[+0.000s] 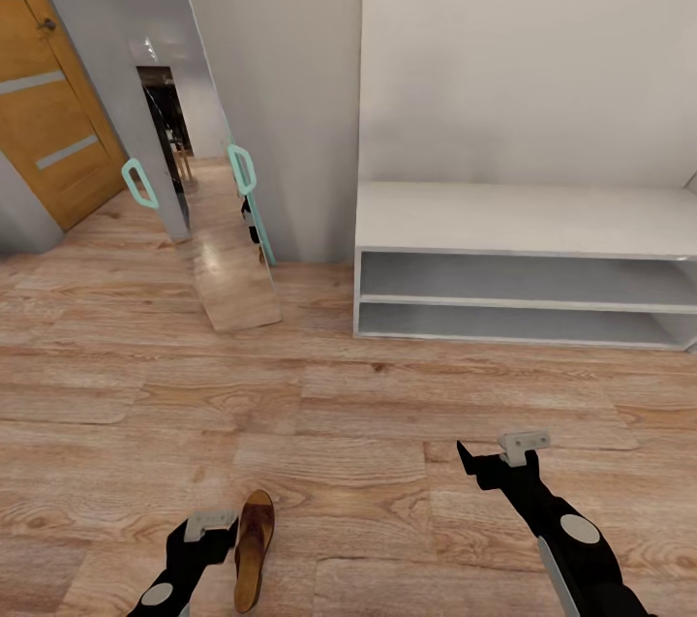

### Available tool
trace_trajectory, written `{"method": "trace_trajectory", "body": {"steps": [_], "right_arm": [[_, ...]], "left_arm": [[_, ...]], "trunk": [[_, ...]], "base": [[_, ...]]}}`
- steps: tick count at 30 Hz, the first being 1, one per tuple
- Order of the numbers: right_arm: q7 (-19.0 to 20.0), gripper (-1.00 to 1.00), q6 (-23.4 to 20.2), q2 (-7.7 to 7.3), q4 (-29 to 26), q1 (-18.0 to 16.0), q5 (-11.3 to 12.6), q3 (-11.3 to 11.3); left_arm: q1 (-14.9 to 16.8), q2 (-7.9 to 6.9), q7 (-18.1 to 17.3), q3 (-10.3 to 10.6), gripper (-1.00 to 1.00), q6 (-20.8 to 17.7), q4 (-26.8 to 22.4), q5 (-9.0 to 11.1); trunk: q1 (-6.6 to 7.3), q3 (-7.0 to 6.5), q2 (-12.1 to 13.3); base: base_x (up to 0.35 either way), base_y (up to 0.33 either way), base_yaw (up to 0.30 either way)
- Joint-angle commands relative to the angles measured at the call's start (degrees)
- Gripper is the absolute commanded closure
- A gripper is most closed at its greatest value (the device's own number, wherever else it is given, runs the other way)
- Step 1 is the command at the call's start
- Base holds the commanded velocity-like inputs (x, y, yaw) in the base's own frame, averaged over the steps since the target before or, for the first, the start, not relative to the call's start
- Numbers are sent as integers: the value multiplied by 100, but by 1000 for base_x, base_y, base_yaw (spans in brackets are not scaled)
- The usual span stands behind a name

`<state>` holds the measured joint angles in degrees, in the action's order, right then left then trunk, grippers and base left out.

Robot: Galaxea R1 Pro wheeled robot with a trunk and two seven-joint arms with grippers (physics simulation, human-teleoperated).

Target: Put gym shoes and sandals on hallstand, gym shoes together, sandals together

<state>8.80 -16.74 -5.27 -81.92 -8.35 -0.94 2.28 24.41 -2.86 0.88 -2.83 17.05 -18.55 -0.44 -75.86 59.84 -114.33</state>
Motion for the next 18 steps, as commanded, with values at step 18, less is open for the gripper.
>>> {"method": "trace_trajectory", "body": {"steps": [18], "right_arm": [[41, -100, -31, -1, -18, -6, -3, 17]], "left_arm": [[20, 5, 9, -22, -100, 67, -285, -7]], "trunk": [[1, 4, -2]], "base": [[0, 0, 0]]}}
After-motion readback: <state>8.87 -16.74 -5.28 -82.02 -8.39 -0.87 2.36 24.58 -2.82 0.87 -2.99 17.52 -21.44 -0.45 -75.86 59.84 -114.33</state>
